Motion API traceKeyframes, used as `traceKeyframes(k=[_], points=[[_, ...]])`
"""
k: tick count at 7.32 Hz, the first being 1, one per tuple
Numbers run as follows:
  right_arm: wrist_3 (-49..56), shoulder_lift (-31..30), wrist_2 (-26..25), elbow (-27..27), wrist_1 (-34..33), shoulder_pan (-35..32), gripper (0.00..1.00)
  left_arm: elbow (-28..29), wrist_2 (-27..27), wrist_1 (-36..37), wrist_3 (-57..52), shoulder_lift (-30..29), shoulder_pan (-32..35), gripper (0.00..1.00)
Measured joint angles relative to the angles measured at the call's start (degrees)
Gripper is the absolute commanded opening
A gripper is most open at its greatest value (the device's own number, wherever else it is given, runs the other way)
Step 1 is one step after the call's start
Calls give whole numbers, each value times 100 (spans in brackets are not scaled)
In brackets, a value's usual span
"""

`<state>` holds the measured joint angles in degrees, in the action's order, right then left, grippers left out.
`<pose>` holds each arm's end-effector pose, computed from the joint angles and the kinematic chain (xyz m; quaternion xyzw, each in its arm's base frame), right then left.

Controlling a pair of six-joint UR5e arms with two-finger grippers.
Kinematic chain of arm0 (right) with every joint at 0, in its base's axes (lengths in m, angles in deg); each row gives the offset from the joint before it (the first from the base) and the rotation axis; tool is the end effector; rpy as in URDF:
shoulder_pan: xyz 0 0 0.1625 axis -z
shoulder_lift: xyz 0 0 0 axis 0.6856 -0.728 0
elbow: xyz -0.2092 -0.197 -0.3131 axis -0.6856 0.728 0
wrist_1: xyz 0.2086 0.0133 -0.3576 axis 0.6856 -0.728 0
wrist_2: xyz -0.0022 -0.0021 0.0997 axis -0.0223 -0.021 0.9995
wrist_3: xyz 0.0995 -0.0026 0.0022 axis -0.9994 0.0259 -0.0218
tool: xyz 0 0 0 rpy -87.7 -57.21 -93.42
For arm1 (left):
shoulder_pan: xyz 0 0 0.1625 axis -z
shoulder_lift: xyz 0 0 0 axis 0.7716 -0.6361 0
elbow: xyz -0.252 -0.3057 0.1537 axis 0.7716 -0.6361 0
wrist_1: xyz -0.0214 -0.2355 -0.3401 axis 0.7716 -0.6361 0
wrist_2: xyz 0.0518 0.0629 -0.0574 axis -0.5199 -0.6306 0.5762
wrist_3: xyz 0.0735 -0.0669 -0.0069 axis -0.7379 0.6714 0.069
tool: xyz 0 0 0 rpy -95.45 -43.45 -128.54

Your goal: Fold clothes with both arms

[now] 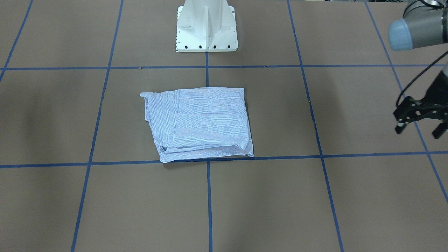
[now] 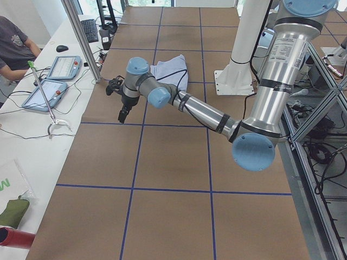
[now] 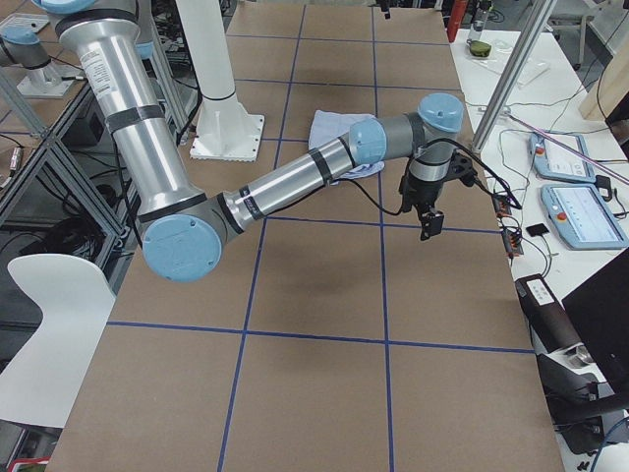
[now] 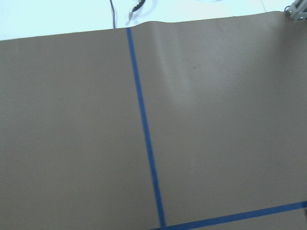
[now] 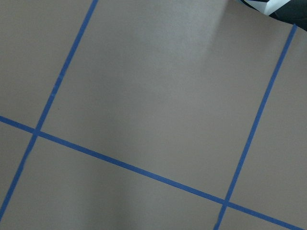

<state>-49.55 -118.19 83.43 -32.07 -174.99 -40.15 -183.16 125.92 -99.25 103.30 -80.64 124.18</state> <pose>0.0022 -0.6027 0.4369 0.0943 -0.3279 -0.1570 0.9268 0.0837 -0.5773 0.4263 0.2162 0.3419 0.0457 0.9134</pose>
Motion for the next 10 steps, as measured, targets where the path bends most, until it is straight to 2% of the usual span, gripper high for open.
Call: traceKeyframes(k=[3, 7, 10], points=[[495, -529, 251, -27, -124, -506, 100, 32, 491, 41, -838, 562, 787, 100], [488, -1180, 219, -150, -58, -628, 100, 41, 543, -128, -899, 986, 1105, 100], [514, -1935, 282, -132, 405, -862, 100, 364, 494, -109, -1073, 1452, 1190, 100]])
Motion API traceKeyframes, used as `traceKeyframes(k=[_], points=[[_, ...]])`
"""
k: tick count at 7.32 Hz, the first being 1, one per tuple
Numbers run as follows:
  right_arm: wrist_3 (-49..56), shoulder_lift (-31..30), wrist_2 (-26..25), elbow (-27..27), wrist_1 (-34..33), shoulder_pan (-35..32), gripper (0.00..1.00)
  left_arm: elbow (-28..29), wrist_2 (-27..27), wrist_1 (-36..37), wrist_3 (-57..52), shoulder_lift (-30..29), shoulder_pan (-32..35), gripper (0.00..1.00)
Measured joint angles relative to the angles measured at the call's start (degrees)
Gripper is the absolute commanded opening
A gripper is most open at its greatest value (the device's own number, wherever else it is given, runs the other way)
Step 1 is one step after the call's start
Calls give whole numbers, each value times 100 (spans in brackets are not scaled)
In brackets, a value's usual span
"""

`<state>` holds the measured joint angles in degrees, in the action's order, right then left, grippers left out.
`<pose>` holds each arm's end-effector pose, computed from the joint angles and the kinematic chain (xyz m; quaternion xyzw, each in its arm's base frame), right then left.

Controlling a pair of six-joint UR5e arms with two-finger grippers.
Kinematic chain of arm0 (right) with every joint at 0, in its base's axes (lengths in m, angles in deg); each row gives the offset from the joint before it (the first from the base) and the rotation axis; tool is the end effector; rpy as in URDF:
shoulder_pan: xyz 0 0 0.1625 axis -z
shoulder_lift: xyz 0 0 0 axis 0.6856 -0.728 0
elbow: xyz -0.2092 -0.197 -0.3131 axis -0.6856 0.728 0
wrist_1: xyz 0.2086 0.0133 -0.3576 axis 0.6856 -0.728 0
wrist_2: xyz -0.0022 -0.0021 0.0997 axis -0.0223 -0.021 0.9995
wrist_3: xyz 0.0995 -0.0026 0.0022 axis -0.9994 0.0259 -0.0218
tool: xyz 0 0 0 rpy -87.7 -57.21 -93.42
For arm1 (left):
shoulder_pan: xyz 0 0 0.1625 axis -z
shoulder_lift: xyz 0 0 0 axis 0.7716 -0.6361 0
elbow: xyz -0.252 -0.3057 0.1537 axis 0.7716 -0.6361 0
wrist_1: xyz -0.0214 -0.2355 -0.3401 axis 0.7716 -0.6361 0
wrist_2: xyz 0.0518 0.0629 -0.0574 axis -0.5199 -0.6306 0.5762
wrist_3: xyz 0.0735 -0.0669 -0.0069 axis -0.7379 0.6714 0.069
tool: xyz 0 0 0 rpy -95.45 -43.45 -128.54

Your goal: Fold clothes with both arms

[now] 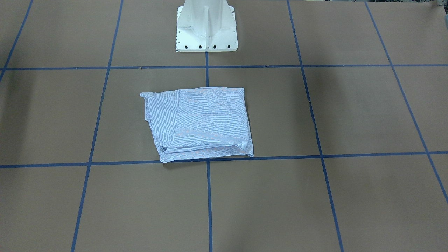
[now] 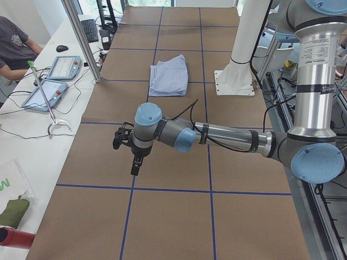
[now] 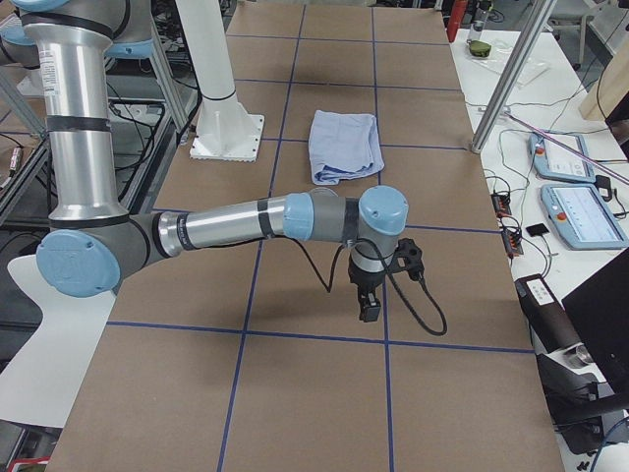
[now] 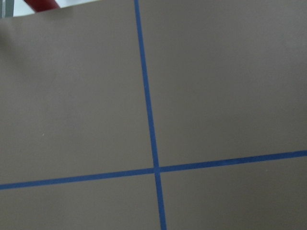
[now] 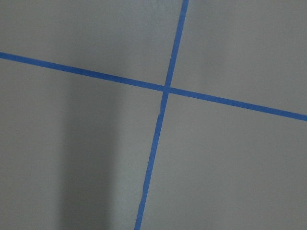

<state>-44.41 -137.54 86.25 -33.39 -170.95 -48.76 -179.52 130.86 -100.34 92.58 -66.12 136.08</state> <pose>0.0845 -0.4780 0.5991 0.0226 -0.3545 -0.0876 0.9307 -0.0365 -0.4969 0.5885 0.1327 0.3244 0.0040 0.9365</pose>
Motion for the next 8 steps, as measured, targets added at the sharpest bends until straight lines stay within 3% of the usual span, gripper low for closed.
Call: traceKeyframes(k=[3, 8], points=[[-115, -299, 290, 222, 52, -72, 100, 386, 17, 152, -1021, 134, 338, 100], [-1026, -367, 508, 401, 174, 34, 100, 349, 326, 870, -1130, 167, 367, 100]])
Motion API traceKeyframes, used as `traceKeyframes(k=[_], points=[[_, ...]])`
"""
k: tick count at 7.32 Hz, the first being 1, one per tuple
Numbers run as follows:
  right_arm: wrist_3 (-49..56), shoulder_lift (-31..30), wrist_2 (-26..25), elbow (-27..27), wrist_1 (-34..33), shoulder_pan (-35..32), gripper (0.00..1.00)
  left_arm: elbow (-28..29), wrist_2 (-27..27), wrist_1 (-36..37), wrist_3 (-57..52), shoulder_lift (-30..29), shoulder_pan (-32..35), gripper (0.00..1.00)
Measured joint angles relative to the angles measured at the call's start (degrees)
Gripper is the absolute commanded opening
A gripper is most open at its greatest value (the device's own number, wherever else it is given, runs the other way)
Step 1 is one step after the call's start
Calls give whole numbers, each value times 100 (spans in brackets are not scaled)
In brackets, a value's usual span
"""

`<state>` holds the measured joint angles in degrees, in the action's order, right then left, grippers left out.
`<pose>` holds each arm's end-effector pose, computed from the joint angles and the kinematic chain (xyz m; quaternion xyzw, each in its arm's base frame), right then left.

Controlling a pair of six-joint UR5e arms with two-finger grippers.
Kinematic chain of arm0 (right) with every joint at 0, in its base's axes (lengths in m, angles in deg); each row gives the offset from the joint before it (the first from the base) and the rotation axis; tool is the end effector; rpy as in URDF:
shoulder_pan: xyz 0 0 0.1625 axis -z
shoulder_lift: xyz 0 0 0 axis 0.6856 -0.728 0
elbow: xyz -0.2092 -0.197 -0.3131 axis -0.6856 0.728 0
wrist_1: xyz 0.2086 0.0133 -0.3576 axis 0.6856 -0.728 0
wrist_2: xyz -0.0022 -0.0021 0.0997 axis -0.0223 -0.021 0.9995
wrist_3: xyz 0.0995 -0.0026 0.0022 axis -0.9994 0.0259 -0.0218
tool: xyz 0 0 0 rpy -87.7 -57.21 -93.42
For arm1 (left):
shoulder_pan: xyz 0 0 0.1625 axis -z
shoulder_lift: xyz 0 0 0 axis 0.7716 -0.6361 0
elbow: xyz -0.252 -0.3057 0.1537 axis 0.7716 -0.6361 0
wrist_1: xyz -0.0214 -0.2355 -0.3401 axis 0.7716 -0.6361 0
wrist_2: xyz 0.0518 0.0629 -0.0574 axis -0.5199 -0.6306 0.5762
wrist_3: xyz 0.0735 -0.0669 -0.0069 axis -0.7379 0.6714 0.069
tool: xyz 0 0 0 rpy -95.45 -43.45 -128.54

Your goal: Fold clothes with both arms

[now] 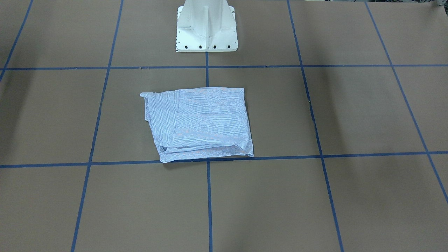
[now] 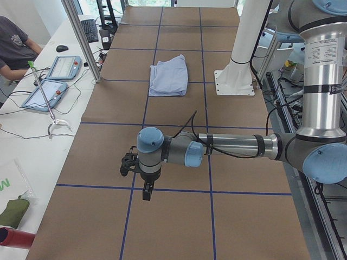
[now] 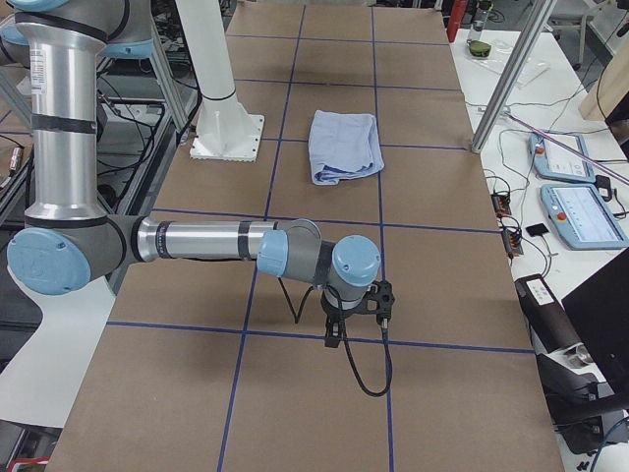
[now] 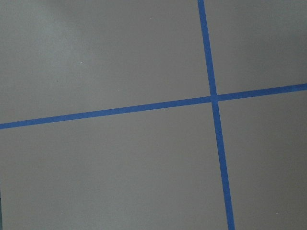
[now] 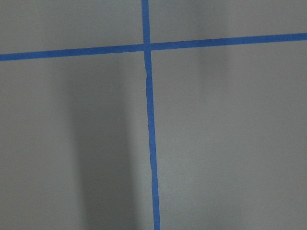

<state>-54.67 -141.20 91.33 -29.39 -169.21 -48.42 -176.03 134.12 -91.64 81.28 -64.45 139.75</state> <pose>0.0744 -0.4495 0.6536 -0.0552 -0.3972 0.0152 0.9159 -0.0641 -0.4695 0.6477 0.0591 0.3356 0.0310 0.9397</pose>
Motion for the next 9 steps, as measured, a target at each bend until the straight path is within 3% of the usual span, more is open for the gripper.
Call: traceKeyframes(k=[3, 9], points=[[-43, -41, -14, 157, 277, 12, 100, -30, 384, 34, 18, 74, -4, 100], [-594, 0, -40, 216, 921, 169, 100, -13, 354, 18, 26, 92, -12, 100]])
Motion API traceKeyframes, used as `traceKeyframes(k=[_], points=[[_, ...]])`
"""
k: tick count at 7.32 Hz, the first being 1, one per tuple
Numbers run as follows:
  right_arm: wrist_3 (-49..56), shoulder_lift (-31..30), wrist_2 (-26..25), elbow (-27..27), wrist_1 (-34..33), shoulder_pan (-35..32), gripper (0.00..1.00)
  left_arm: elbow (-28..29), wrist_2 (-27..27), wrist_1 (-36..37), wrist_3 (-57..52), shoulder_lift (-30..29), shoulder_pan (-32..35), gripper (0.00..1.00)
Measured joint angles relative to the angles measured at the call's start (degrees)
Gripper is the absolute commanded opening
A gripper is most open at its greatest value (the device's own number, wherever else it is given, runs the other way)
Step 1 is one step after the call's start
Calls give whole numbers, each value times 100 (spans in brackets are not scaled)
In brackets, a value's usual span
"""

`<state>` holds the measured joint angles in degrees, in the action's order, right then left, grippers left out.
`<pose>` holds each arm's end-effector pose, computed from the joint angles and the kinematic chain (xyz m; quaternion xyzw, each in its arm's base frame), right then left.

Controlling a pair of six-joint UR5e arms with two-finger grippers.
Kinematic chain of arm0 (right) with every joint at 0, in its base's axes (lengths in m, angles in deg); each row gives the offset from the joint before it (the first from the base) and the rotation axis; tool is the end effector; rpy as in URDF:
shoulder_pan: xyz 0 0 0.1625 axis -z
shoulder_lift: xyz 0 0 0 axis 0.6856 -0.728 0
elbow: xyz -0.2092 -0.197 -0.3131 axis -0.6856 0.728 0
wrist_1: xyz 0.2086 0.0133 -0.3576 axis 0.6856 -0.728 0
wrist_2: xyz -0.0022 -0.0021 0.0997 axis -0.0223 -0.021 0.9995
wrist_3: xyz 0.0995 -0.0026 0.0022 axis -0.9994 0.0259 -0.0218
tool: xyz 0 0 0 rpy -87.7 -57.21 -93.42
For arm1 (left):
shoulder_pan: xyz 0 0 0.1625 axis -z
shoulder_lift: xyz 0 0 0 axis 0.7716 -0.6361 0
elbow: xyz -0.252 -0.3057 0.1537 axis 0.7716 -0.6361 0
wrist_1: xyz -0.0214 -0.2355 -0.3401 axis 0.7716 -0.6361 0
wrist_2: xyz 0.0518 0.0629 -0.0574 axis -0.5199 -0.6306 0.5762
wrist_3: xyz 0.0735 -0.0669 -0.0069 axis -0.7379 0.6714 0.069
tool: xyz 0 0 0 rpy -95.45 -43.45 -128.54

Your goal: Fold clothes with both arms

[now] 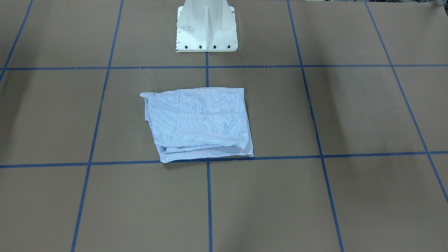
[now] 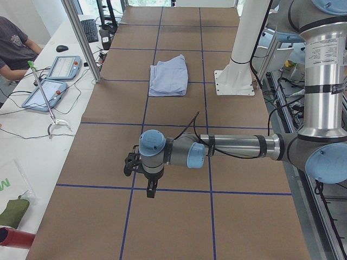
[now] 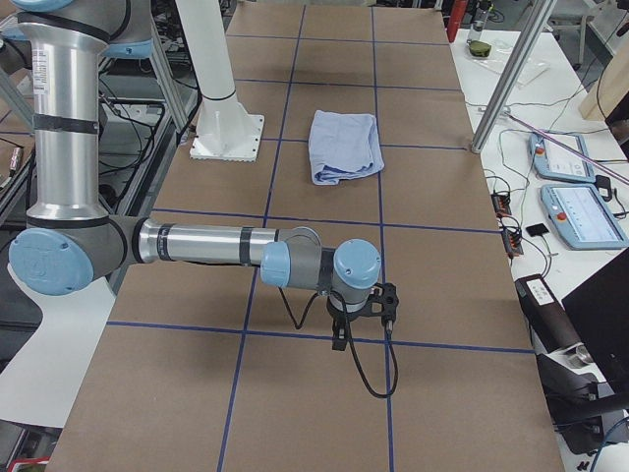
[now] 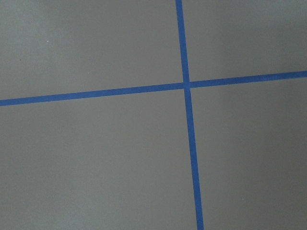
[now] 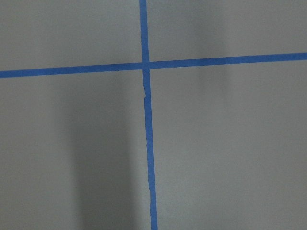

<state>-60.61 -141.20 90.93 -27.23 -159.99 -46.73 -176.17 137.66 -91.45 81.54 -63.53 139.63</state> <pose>0.0616 -0.4614 0.6575 -0.0250 -0.3917 0.0248 0.9194 -0.0586 -0.4613 0.6503 0.0492 0.3648 0.0285 0.9294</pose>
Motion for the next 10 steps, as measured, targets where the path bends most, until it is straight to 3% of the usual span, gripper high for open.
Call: traceKeyframes(k=[10], points=[[-176, 8, 18, -14, 179, 45, 100, 34, -2, -8, -1, -4, -4, 100]])
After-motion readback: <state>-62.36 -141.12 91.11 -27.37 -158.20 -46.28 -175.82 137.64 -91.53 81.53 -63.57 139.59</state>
